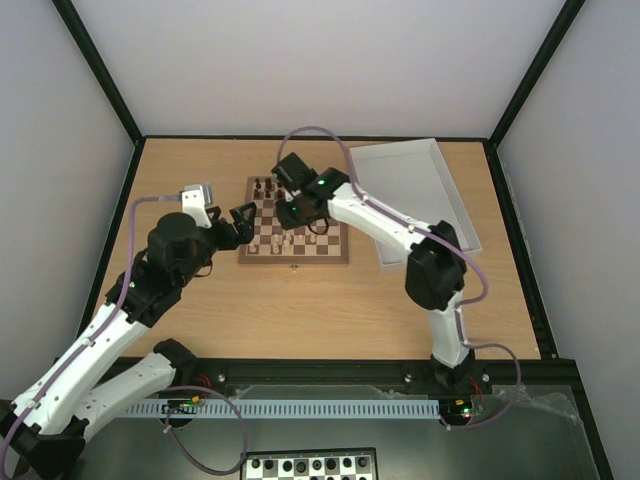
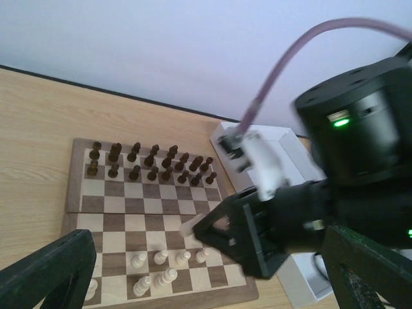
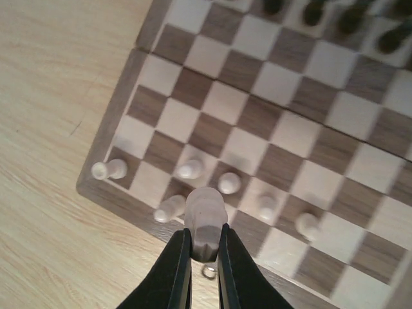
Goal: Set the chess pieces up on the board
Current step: Place the chess piece on the chessboard, then pick up the chess piece from the storage box, then place the chess piece on the chessboard.
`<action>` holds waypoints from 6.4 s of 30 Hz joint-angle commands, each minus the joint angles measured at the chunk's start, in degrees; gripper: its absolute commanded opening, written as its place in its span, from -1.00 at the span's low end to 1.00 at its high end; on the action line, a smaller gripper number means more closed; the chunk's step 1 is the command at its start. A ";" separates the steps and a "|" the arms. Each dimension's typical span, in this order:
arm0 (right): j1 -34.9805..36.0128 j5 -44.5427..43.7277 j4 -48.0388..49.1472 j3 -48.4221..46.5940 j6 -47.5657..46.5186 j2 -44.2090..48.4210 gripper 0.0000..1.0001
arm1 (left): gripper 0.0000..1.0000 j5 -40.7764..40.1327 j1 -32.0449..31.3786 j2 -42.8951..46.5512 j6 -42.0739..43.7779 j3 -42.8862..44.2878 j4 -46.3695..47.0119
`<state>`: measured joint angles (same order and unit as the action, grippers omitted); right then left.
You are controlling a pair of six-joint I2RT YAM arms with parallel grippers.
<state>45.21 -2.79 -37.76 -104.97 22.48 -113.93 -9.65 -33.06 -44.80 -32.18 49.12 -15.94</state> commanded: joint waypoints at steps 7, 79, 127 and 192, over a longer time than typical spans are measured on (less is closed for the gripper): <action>5.56 2.16 -11.01 -15.84 -1.65 -12.96 -0.88 | 0.99 -2.61 0.28 6.22 -0.37 1.06 -4.49; 9.53 -1.84 -10.67 -22.50 -1.43 -16.29 -0.30 | 0.99 -3.65 0.33 8.26 0.49 0.27 -5.42; -27.51 -9.74 7.77 19.55 -0.35 -1.09 -0.36 | 0.99 3.68 0.65 -11.30 3.81 2.50 0.74; -3.87 -2.67 -1.69 9.42 -1.41 -4.08 -0.93 | 0.99 0.81 0.88 -5.72 1.75 1.59 -1.48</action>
<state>40.80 -4.43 -35.88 -94.06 21.21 -117.05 -8.14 -32.45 -51.33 -30.04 49.89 -16.25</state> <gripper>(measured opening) 0.101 0.995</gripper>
